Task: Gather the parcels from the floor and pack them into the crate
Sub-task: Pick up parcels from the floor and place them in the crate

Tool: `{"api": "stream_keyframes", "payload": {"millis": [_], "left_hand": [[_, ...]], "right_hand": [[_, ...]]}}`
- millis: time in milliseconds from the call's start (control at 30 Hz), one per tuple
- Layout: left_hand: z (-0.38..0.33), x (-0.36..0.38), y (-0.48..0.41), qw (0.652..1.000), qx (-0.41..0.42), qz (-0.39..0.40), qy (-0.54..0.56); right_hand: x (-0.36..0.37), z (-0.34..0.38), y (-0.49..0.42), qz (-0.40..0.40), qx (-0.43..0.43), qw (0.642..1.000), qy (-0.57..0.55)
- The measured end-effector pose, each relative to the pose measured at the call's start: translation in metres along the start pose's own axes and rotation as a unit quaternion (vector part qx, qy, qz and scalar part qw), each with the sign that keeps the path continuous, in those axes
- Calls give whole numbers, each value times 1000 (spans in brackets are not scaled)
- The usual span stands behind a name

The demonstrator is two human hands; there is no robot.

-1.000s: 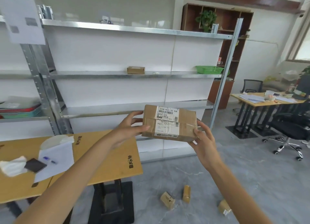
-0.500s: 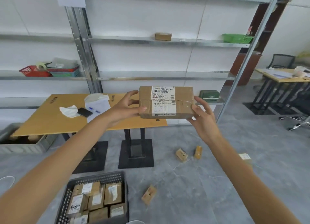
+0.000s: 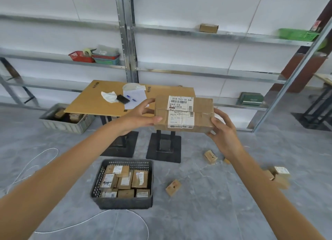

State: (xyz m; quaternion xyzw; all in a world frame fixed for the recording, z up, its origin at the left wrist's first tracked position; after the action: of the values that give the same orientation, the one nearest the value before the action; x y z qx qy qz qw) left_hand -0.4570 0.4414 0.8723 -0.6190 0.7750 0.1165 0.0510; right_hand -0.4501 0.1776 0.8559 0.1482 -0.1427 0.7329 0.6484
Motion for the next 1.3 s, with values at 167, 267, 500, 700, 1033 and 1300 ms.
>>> {"api": "stream_keyframes", "payload": {"millis": [167, 267, 500, 700, 1033, 1300], "left_hand": [[17, -53, 33, 999, -6, -24, -27], [33, -97, 44, 999, -16, -35, -27], [82, -224, 54, 998, -30, -48, -18], [146, -291, 43, 996, -79, -35, -7], [255, -297, -18, 987, -152, -49, -2], [359, -287, -92, 966, -239, -88, 44]], "right_hand": [[55, -30, 4, 37, 16, 999, 7], [97, -53, -3, 47, 25, 998, 41], [207, -132, -44, 35, 53, 997, 51], [261, -207, -70, 10, 95, 995, 40], [242, -316, -126, -29, 195, 974, 116], [197, -406, -194, -51, 280, 938, 197]]}}
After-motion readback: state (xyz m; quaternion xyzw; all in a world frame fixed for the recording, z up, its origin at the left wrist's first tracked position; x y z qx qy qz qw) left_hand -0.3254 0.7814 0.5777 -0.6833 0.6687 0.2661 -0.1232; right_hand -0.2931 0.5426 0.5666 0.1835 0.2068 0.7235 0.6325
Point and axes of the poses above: each hand's wrist, its own y-axis away from the middle knuckle, its own x-axis out of the palm, z = x × y, the point moved 8 cm from there along -y, towards the middle knuckle, and after that the axes turned 1 degree about y, right-handed, at the moved point
